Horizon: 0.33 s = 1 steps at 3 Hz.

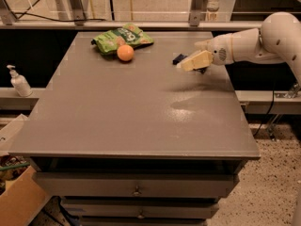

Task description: Move orange near green rice chip bag

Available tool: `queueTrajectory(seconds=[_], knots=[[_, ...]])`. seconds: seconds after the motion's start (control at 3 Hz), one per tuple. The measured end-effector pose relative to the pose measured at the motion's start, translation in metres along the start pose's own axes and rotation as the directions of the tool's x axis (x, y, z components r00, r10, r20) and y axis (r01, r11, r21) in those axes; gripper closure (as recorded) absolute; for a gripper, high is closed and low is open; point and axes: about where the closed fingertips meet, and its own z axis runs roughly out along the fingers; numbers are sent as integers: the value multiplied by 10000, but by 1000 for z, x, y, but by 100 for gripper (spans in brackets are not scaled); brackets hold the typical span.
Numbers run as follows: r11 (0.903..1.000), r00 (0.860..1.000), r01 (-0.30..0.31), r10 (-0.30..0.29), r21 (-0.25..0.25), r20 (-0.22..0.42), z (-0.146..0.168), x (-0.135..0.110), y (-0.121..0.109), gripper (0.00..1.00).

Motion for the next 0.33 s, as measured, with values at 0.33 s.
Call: queueTrajectory(seconds=[0.33], knots=[[10000, 10000, -41, 41, 6, 72, -4, 1, 0, 0]])
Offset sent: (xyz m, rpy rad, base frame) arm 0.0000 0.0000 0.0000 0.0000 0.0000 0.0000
